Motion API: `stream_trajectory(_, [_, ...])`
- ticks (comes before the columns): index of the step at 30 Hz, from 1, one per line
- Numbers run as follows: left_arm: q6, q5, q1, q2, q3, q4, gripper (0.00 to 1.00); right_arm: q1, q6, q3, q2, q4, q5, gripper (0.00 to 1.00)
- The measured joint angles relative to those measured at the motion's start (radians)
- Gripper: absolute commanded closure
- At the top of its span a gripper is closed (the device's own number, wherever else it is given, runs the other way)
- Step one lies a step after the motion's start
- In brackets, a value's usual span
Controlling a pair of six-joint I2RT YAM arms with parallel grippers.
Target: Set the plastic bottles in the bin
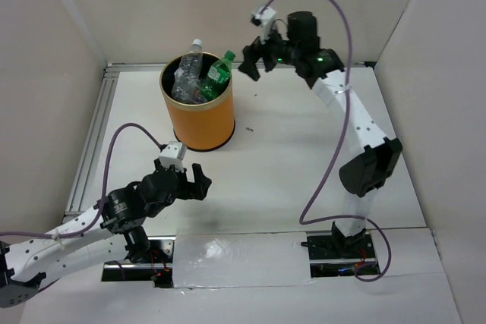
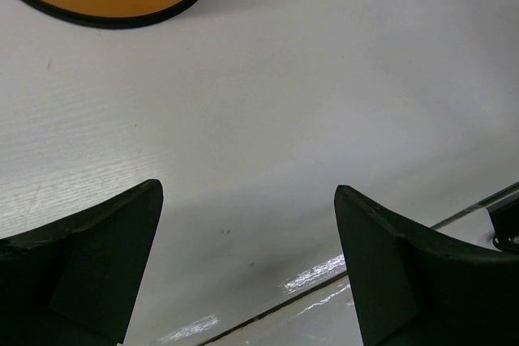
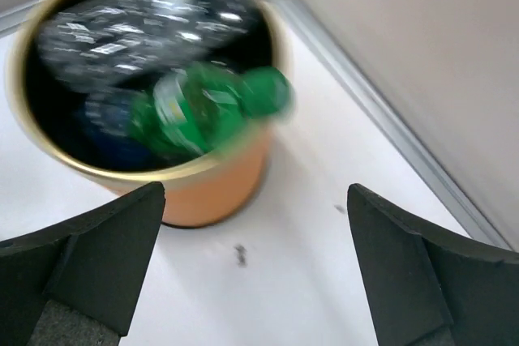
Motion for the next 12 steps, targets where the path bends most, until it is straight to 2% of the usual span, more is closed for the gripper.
stream_trajectory(3, [0.018,0.023,0.0,0.026,-0.004,0.06,0.0,-0.133,0.037,-0.117,-0.116,0.003,0.059,0.0])
stream_trajectory(6, [0.04,0.042,-0.002,0.061,-0.011,0.114,0.0,-0.244,0.081,-0.284,-0.252,0.015,0.186,0.0])
stream_trajectory(12, [0.12,0.068,-0.032,0.188,-0.001,0.2,0.0,-0.242,0.132,-0.689,-0.518,0.04,0.417,0.0])
